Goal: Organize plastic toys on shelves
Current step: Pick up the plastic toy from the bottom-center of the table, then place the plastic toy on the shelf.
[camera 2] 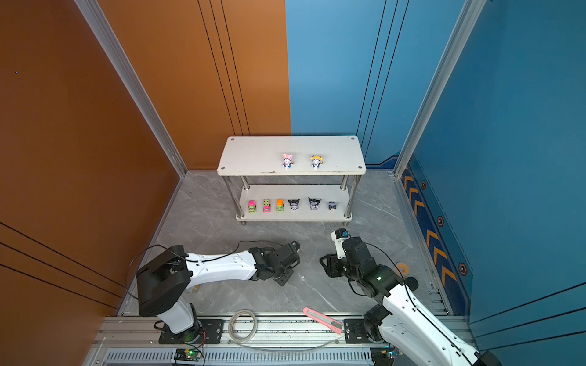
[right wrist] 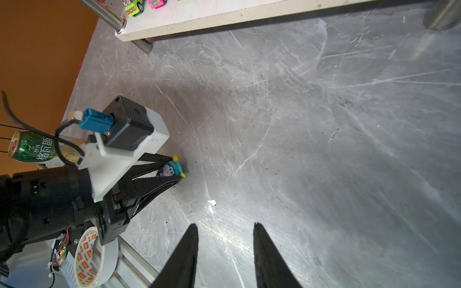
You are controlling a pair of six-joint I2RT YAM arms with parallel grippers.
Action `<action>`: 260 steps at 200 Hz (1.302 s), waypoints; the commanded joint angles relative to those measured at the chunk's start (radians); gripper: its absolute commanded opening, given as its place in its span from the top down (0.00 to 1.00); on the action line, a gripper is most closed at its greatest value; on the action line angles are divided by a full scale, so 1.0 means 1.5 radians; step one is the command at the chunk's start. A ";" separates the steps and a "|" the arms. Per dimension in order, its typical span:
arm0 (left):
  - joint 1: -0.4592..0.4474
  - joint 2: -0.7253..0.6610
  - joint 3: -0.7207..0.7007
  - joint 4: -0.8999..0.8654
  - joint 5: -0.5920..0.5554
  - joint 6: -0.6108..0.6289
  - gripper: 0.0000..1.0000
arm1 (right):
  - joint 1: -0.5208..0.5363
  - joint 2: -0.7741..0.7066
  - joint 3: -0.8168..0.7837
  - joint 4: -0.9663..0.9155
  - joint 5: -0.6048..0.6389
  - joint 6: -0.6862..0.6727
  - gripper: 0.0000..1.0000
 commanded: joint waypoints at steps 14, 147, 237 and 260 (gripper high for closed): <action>0.013 -0.026 -0.006 0.001 -0.002 -0.012 0.81 | -0.003 -0.011 -0.002 0.000 -0.002 -0.001 0.61; 0.103 -0.427 0.032 0.223 -0.245 0.136 0.91 | 0.000 0.084 0.004 0.061 -0.015 0.000 0.61; 0.201 -0.323 0.179 0.413 -0.149 0.179 0.91 | 0.019 0.289 0.025 0.159 -0.024 -0.008 0.62; 0.224 -0.273 0.244 0.396 -0.174 0.196 0.91 | 0.035 0.328 0.025 0.196 -0.023 -0.004 0.64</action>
